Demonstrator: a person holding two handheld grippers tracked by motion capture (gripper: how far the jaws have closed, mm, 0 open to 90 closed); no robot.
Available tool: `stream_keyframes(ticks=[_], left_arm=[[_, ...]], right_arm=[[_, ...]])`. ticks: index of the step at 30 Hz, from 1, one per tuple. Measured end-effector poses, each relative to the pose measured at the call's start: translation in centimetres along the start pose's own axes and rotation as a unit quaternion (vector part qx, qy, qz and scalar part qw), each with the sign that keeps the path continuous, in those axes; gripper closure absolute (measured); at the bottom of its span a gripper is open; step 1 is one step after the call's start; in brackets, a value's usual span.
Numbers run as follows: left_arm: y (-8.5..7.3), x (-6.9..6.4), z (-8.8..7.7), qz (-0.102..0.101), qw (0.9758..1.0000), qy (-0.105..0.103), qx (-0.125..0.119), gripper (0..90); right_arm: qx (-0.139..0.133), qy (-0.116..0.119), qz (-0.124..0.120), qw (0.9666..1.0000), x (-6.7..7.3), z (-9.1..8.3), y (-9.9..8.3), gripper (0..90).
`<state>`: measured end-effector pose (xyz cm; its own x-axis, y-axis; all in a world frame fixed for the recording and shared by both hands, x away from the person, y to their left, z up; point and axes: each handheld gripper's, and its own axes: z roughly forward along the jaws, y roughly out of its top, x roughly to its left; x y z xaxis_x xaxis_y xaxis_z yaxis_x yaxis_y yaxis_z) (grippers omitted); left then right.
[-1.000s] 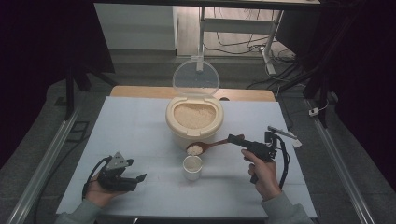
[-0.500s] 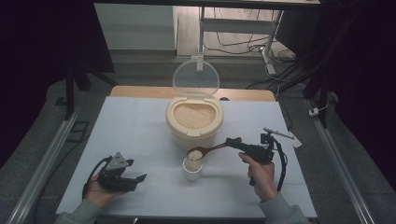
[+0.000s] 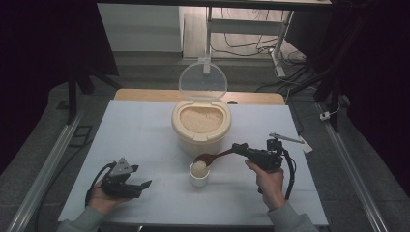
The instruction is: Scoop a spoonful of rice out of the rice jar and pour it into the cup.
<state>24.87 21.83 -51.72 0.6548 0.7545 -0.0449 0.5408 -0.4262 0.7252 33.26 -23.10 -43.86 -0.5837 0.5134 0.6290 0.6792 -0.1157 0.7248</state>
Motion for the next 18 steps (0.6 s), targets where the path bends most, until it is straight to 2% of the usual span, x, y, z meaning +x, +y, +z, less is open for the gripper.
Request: stream_keyframes(ticks=[7, 12, 14, 18], left_arm=[[0.0, 0.0, 0.0, 0.001, 1.0000, 0.000, 0.001, 23.2], [0.0, 0.0, 0.0, 0.001, 1.0000, 0.000, 0.002, 23.2], [0.0, 0.0, 0.1, 0.002, 1.0000, 0.001, 0.001, 23.2], [0.0, 0.0, 0.0, 0.001, 1.0000, 0.001, 0.001, 23.2]], right_arm=[[-0.006, 0.000, -0.051, 0.9987, 0.6, -0.2, -0.1, 82.9], [-0.005, -0.009, -0.118, 0.9930, 1.5, -0.4, -0.3, 82.9], [-0.004, -0.006, -0.128, 0.9917, 1.7, -0.4, -0.3, 82.9], [-0.008, 0.000, -0.130, 0.9914, 1.9, -0.3, -0.3, 82.9]])
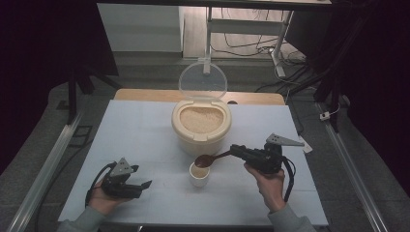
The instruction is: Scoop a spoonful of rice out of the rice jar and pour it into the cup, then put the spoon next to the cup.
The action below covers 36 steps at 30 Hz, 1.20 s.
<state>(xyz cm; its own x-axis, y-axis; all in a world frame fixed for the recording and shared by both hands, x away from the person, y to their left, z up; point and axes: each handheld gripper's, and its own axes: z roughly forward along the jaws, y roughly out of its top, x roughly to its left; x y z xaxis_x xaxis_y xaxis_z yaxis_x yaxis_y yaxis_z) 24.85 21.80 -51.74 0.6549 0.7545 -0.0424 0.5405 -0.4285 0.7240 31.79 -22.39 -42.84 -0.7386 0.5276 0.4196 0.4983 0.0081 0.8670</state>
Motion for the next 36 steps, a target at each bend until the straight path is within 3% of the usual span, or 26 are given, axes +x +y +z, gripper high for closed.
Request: stream_keyframes(ticks=[14, 23, 27, 30, 36], left_arm=[[0.0, 0.0, 0.0, 0.000, 1.0000, 0.002, 0.001, 23.2], [0.0, 0.0, 0.0, 0.000, 1.0000, 0.002, -0.001, 23.2], [-0.1, 0.1, -0.1, -0.001, 1.0000, 0.002, -0.002, 23.2], [-0.1, 0.0, -0.1, 0.000, 1.0000, 0.002, -0.001, 23.2], [0.0, 0.0, 0.0, 0.001, 1.0000, 0.003, -0.001, 23.2]], right_arm=[[-0.022, 0.011, 0.001, 0.9997, -0.7, -1.2, -0.1, 82.9], [-0.025, 0.002, 0.000, 0.9997, -0.9, -2.6, 0.7, 82.9], [-0.015, -0.010, -0.006, 0.9998, -1.1, -4.0, 1.6, 82.9], [-0.013, -0.011, 0.004, 0.9999, -1.5, -5.3, 2.3, 82.9], [0.034, -0.003, 0.013, 0.9993, -2.0, -6.3, 3.0, 82.9]])
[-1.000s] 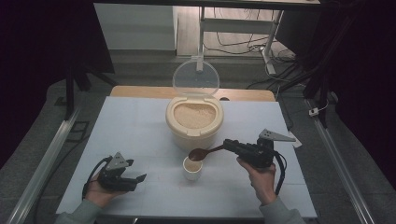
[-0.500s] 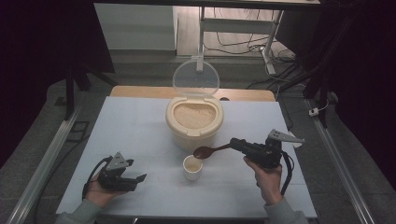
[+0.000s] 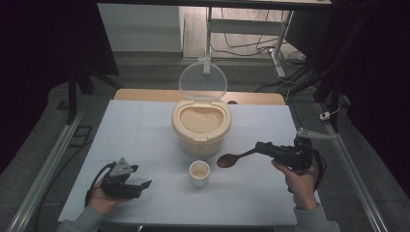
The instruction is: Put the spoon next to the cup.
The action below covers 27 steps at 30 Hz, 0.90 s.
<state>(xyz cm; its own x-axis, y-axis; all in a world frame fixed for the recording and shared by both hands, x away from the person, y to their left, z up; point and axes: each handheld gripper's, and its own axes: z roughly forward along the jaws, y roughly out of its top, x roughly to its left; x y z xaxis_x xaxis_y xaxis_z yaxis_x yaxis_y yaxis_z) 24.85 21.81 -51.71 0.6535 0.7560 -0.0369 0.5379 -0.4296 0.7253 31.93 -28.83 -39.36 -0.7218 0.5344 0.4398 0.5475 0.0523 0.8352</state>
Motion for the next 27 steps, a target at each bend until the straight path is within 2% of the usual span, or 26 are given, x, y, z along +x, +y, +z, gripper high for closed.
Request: stream_keyframes(ticks=[5, 11, 16, 24, 27], left_arm=[[0.0, 0.1, 0.2, 0.000, 1.0000, -0.001, 0.004, 23.1], [0.0, 0.1, 0.1, 0.000, 1.0000, -0.002, 0.002, 23.2], [0.0, 0.1, 0.2, 0.000, 1.0000, -0.002, 0.003, 23.2], [0.0, 0.0, 0.2, 0.001, 1.0000, -0.002, 0.005, 23.2], [0.0, 0.1, 0.2, 0.001, 1.0000, -0.003, 0.004, 23.2]], right_arm=[[0.070, 0.012, -0.004, 0.9975, -0.1, 0.9, -0.2, 82.9], [0.119, 0.029, -0.002, 0.9925, 0.0, 2.7, -0.7, 82.8], [0.164, 0.050, -0.002, 0.9853, 0.1, 3.7, -0.9, 82.7], [0.216, 0.060, 0.006, 0.9745, -0.1, 5.5, -1.1, 82.7], [0.238, 0.065, 0.014, 0.9691, -0.2, 6.2, -1.2, 82.7]])
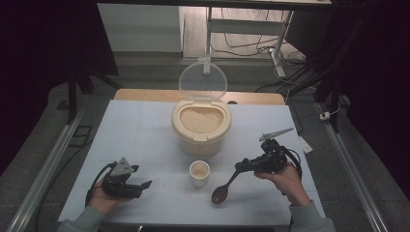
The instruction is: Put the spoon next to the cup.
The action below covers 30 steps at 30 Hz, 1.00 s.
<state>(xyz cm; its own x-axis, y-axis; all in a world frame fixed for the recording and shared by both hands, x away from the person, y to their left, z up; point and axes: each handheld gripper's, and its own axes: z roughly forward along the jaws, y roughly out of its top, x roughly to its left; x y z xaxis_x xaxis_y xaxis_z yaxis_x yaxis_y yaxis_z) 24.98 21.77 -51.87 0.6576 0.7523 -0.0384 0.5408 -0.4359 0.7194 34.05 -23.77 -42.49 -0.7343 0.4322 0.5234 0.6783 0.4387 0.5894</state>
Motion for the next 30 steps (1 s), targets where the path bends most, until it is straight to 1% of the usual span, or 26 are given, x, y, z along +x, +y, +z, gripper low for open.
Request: stream_keyframes(ticks=[3, 8, 11, 14, 18, 23, 26, 30], left_arm=[[0.0, 0.0, 0.0, 0.001, 1.0000, 0.000, 0.000, 23.2], [0.0, 0.0, 0.0, 0.001, 1.0000, 0.000, -0.001, 23.2], [0.0, -0.1, 0.0, 0.002, 1.0000, 0.000, -0.001, 23.1], [0.0, -0.1, 0.0, 0.002, 1.0000, 0.000, -0.001, 23.1], [0.0, -0.1, 0.0, 0.002, 1.0000, 0.001, -0.001, 23.1], [0.0, -0.1, 0.0, 0.002, 1.0000, 0.000, 0.000, 23.1], [0.0, -0.1, 0.0, 0.002, 1.0000, 0.000, 0.001, 23.1], [0.0, -0.1, 0.0, 0.003, 1.0000, 0.000, 0.000, 23.1]], right_arm=[[0.010, -0.003, 0.007, 0.9999, -0.4, 0.6, 0.1, 82.6], [0.008, -0.019, 0.014, 0.9997, -0.8, 1.3, 0.2, 82.3], [-0.003, -0.021, 0.019, 0.9996, -1.2, 1.5, 0.1, 81.7], [-0.016, -0.035, 0.021, 0.9990, -1.5, 1.7, 0.0, 79.8], [-0.045, -0.050, 0.017, 0.9976, -2.0, 2.1, -0.2, 77.9], [-0.076, -0.079, 0.009, 0.9939, -2.8, 2.8, -0.6, 73.7], [-0.088, -0.097, 0.007, 0.9913, -3.3, 3.3, -0.8, 70.8], [-0.097, -0.129, -0.002, 0.9868, -3.9, 4.0, -1.2, 65.7]])
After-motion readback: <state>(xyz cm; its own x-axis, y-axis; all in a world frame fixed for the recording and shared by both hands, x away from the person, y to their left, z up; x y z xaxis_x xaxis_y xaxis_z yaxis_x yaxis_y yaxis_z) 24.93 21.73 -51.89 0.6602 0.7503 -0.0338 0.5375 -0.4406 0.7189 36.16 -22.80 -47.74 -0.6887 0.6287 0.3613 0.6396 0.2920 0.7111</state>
